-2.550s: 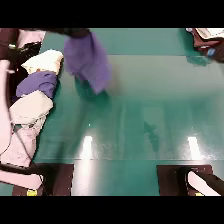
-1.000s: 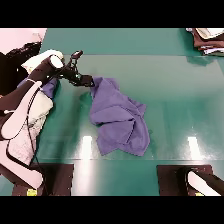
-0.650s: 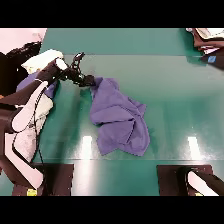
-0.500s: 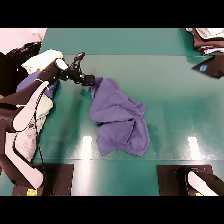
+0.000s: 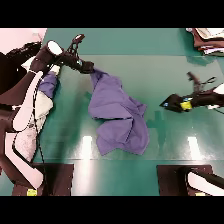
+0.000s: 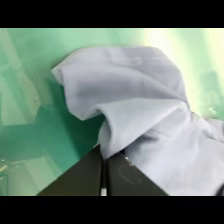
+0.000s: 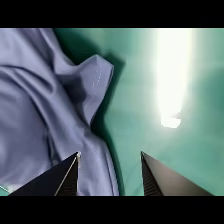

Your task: Fold the shirts.

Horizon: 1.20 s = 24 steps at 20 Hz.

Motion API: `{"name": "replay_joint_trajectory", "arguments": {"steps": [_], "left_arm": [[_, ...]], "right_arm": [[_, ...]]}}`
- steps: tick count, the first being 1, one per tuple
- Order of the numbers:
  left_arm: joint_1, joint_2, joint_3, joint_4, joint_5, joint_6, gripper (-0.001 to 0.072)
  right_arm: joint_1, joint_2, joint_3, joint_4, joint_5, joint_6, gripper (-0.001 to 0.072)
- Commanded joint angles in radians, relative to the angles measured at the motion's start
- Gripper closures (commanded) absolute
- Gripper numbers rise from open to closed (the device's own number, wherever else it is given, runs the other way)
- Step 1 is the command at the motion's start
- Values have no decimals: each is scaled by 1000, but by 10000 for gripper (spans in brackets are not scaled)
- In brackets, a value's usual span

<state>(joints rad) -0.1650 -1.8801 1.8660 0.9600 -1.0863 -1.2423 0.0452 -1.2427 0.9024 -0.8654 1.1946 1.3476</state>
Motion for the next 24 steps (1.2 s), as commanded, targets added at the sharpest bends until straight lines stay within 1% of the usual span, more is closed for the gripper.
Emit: {"name": "replay_joint_trajectory", "arguments": {"steps": [1, 3, 7, 8, 9, 10, 11, 13, 15, 18, 22, 24], "left_arm": [[0, 1, 39, 11, -60, 1, 685], [0, 1, 39, 22, -79, 1, 685], [0, 1, 39, 32, -95, 0, 685], [0, 1, 39, 33, -106, 1, 685], [0, 1, 39, 35, -118, 0, 686], [0, 1, 40, 40, -132, -2, 686], [0, 2, 49, 65, -150, -26, 686], [0, 30, 77, 166, -163, -78, 686], [8, 94, 119, 252, -158, -98, 686], [53, 237, 190, 252, -153, -119, 686], [106, 497, 192, 252, -94, -119, 686], [106, 606, 192, 251, -73, -119, 685]], "right_arm": [[109, -184, -10, 62, -150, -40, 281], [158, -272, 49, 63, -175, -40, 281], [223, -399, 184, 61, -164, -40, 293], [234, -417, 206, 61, -163, -40, 421], [243, -429, 224, 58, -165, -40, 580], [246, -433, 238, 48, -169, -40, 701], [246, -430, 255, 29, -171, -40, 698], [225, -389, 296, -13, -167, -39, 699], [174, -312, 357, -27, -159, -38, 699], [70, -170, 497, -27, -132, -37, 699], [-37, 11, 702, -27, -109, -38, 699], [-72, 85, 780, -28, -106, -39, 699]]}}
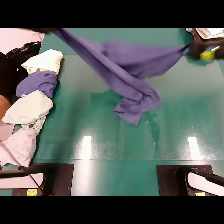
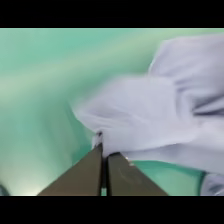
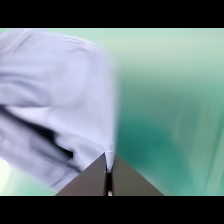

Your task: Fold the shirts.

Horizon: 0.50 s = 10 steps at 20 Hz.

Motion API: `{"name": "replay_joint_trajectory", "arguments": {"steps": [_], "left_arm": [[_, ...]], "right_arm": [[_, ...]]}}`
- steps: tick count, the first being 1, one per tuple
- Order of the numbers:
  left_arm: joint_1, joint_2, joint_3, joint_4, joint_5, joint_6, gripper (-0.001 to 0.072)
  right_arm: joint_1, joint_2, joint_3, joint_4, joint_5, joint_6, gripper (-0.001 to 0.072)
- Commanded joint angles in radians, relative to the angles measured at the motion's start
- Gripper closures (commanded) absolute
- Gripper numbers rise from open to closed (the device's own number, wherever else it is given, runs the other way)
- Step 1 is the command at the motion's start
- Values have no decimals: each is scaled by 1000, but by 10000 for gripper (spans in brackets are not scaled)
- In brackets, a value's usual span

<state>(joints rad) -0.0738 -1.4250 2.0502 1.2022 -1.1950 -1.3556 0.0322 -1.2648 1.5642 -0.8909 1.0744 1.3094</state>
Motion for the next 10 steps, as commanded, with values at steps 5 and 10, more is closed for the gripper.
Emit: {"name": "replay_joint_trajectory", "arguments": {"steps": [5, 10], "left_arm": [[15, 282, 5, -7, 26, -6, 685], [15, 283, -91, -63, -12, -18, 685]], "right_arm": [[-126, 213, 244, -2, 97, 0, 699], [-135, 275, 113, -2, 158, 3, 699]]}}
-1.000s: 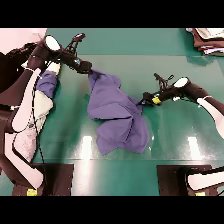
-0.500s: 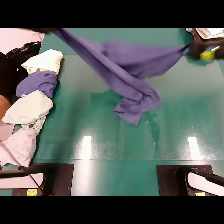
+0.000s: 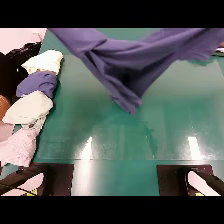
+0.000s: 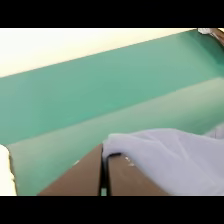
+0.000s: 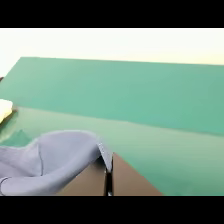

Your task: Fold the shirts.

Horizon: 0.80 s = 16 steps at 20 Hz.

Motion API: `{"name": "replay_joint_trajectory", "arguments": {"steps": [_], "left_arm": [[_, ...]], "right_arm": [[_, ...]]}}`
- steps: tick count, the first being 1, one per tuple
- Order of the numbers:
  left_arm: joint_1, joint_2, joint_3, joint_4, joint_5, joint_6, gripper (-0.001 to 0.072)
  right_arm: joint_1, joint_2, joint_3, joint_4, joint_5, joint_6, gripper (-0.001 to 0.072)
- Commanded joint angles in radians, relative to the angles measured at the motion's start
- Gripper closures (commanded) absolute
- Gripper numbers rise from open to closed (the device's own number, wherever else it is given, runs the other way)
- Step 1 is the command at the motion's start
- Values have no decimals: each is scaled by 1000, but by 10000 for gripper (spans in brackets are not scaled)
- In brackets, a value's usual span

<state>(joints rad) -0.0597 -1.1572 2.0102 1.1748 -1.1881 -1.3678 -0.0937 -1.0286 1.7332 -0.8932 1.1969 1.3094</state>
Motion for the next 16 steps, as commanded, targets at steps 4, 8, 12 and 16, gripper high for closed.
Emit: {"name": "replay_joint_trajectory", "arguments": {"steps": [4, 8, 12, 16], "left_arm": [[1, 13, -217, -40, -43, -5, 685], [1, 13, -455, -44, -35, -4, 685], [1, 13, -594, -41, -13, 18, 685], [1, 13, -596, 8, 14, 45, 685]], "right_arm": [[22, 47, -230, 1, 33, 11, 699], [75, -63, -357, 3, -125, 11, 699], [85, -315, -254, 31, -158, 19, 179], [71, -448, -199, 51, 147, 3, 355]]}}
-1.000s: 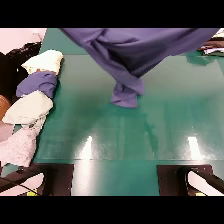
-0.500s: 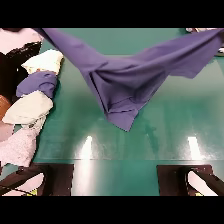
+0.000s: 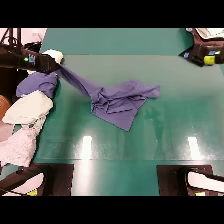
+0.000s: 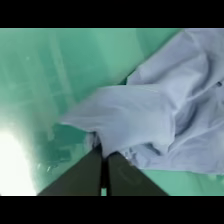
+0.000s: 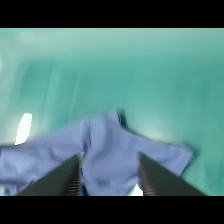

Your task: Fold the shirts.

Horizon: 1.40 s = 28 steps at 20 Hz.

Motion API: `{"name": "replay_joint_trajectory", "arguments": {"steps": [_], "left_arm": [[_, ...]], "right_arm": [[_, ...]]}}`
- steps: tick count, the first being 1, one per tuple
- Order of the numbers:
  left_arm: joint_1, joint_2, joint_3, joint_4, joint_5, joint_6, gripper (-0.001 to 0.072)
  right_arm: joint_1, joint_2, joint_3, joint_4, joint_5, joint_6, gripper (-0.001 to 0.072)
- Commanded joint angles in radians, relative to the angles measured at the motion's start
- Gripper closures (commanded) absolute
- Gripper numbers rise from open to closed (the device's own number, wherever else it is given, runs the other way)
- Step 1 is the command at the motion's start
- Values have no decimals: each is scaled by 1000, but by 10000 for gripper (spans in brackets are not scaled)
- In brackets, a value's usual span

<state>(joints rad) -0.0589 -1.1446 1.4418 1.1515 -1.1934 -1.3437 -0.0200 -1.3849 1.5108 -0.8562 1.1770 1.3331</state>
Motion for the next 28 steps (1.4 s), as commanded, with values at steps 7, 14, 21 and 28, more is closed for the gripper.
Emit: {"name": "replay_joint_trajectory", "arguments": {"steps": [7, 14, 21, 28], "left_arm": [[0, 0, -28, 53, 63, 20, 685], [0, 0, -28, 53, 87, 20, 685], [0, 0, -28, 54, 86, 22, 684], [0, 0, -28, 53, 84, 35, 685]], "right_arm": [[161, 134, -542, 19, 49, 48, 353], [426, 105, -835, 158, -214, 117, 139], [566, -54, -717, 184, -247, 134, 208], [635, -69, -699, 181, -247, 132, 577]]}}
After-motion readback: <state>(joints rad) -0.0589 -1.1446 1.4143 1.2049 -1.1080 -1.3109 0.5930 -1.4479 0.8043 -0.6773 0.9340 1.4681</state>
